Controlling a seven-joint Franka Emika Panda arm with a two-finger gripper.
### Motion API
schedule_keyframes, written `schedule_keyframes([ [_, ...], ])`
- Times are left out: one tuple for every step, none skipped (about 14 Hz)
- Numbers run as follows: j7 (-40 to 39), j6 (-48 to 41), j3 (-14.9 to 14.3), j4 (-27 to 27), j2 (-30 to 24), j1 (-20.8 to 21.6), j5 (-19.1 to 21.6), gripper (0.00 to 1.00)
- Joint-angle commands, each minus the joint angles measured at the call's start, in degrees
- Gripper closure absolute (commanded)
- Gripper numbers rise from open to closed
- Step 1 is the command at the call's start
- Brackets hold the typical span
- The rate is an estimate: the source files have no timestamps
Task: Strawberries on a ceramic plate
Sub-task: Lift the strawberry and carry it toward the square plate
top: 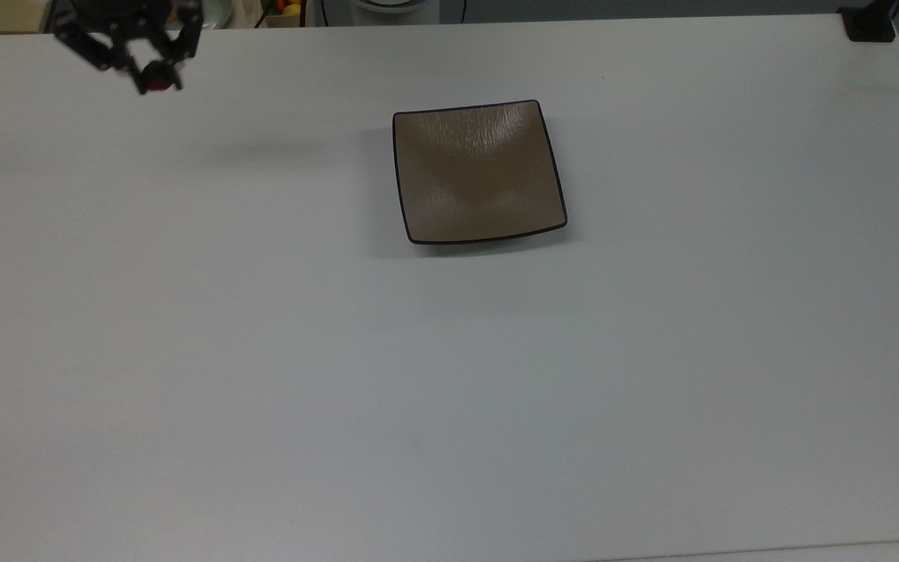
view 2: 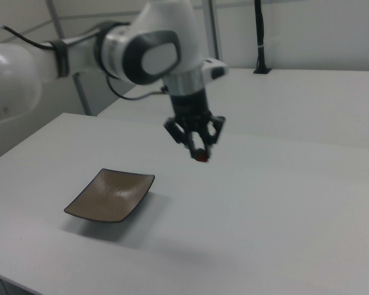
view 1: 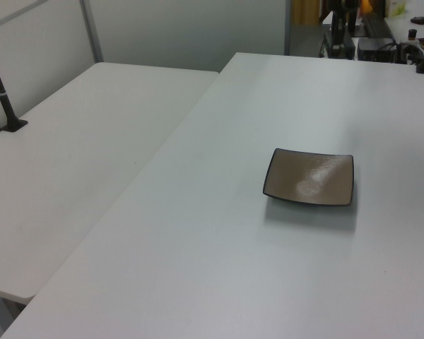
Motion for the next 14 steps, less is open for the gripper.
schedule_keyframes([
  [3.40,-3.99,2.77,-1.44,-3.92,2.70,1.46,0.85],
  [5.77,-4.34,4.70,-1.44,-4.10,2.79,1.46,0.85],
  [8.14,-4.52,6.55,-1.44,-4.18,2.97,1.46,0.84],
  [10.43,-4.44,8.13,-1.44,-4.10,3.14,1.46,0.83],
  [12.45,-4.44,9.71,-1.44,-4.01,3.23,1.38,0.83],
  [14.04,-4.35,11.38,-1.52,-4.01,3.32,1.46,0.83],
  [15.53,-4.26,12.70,-1.61,-4.01,3.32,1.46,0.84],
  [17.20,-4.00,13.94,-1.61,-3.92,3.67,1.46,0.84],
  [18.96,-3.65,14.64,-1.61,-3.57,4.19,1.38,0.84],
  [20.72,-3.56,15.09,-1.70,-3.14,5.16,1.38,0.84],
  [22.04,-3.56,15.09,-1.79,-2.26,6.38,1.38,0.84],
  [23.18,-3.47,15.09,-1.96,-1.47,7.53,1.38,0.84],
  [24.15,-3.38,15.09,-2.40,-0.85,8.58,1.12,0.84],
  [24.86,-3.38,15.09,-3.10,-0.24,9.38,0.94,0.84],
])
